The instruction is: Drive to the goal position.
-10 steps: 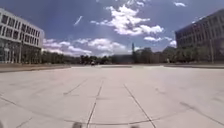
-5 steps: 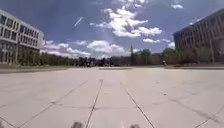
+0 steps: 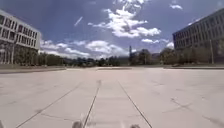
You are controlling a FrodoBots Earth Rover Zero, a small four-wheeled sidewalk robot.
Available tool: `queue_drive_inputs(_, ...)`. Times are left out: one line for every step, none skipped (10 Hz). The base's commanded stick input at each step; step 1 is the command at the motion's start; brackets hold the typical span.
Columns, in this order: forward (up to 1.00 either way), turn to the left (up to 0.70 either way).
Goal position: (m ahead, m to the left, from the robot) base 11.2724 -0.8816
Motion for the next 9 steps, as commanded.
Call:
queue_drive_inputs(0.70, 0.00)
queue_drive_inputs(0.70, 0.00)
queue_drive_inputs(0.70, 0.00)
queue_drive_inputs(0.70, 0.00)
queue_drive_inputs(0.70, 0.00)
queue_drive_inputs(0.70, 0.00)
queue_drive_inputs(0.70, 0.00)
queue_drive_inputs(0.70, 0.00)
queue_drive_inputs(0.70, 0.00)
